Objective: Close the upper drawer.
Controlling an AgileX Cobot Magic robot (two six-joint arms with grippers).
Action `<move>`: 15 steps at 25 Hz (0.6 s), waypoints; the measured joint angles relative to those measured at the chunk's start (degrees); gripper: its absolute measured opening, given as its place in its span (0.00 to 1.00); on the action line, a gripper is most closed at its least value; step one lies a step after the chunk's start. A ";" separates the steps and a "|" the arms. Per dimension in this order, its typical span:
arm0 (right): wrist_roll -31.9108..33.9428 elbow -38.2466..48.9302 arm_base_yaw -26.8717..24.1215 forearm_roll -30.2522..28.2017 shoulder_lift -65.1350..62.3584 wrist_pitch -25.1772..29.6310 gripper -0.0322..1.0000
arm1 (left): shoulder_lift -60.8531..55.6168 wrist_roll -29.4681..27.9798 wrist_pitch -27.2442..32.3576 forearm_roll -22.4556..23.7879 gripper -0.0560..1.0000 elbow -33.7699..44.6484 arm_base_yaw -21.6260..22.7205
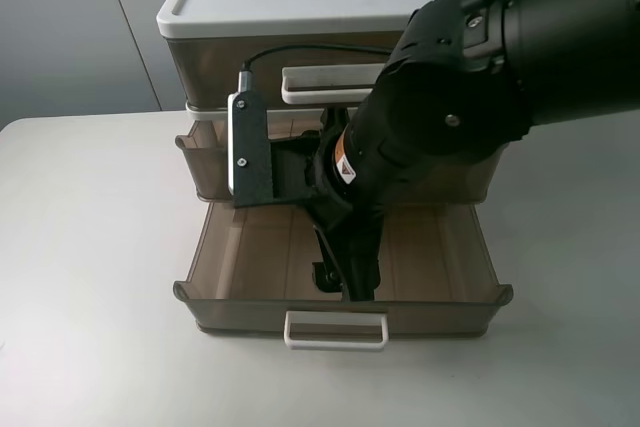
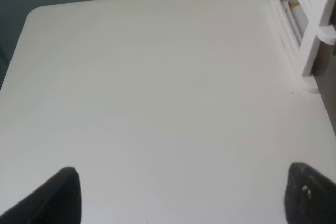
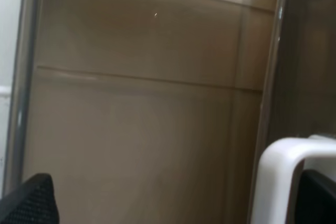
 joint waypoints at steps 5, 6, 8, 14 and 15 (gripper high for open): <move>0.00 0.00 -1.51 -3.38 0.06 -0.51 0.69 | 0.00 0.00 0.00 0.00 0.75 0.00 0.00; 0.00 0.00 -1.64 -3.75 0.06 -0.51 0.69 | 0.00 0.00 0.00 0.00 0.75 0.00 0.00; 0.00 0.00 -1.88 -4.47 0.34 -0.63 0.69 | 0.00 0.00 0.00 0.00 0.75 0.00 0.00; 0.11 0.00 -2.72 -7.75 1.72 -0.96 0.69 | 0.00 0.00 0.00 0.00 0.75 0.00 0.00; 0.23 0.00 -2.72 -8.49 2.01 -0.96 0.69 | 0.00 0.00 0.00 0.00 0.75 0.00 0.00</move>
